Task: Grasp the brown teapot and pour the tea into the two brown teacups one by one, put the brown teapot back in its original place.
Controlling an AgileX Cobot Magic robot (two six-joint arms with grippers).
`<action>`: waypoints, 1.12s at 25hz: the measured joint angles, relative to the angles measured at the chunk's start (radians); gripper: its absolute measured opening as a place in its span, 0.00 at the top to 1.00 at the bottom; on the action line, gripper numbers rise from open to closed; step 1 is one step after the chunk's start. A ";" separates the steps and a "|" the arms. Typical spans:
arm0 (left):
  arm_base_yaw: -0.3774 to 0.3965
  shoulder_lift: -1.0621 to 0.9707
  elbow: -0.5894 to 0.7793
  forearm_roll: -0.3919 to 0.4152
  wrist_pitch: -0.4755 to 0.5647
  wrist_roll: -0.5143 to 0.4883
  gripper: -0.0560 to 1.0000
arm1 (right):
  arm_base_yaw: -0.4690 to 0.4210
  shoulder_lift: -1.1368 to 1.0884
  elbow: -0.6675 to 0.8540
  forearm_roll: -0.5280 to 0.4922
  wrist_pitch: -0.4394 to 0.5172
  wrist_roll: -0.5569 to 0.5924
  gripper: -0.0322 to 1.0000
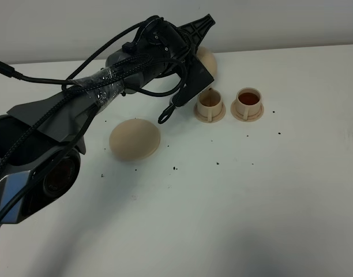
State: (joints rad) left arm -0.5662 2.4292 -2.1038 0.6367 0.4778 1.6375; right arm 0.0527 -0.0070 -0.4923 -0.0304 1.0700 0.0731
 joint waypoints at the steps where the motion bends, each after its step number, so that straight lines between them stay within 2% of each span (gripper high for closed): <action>1: 0.000 0.000 0.000 0.000 -0.001 0.005 0.80 | 0.000 0.000 0.000 0.000 0.000 0.000 0.56; 16: 0.000 0.000 0.000 0.000 -0.012 0.120 0.80 | 0.000 0.000 0.000 0.000 0.000 0.000 0.56; 28: 0.000 0.000 0.000 -0.001 -0.019 0.166 0.80 | 0.000 0.000 0.000 0.000 0.000 0.000 0.56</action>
State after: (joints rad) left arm -0.5662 2.4292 -2.1035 0.6357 0.4585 1.8034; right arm 0.0527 -0.0070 -0.4923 -0.0304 1.0700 0.0728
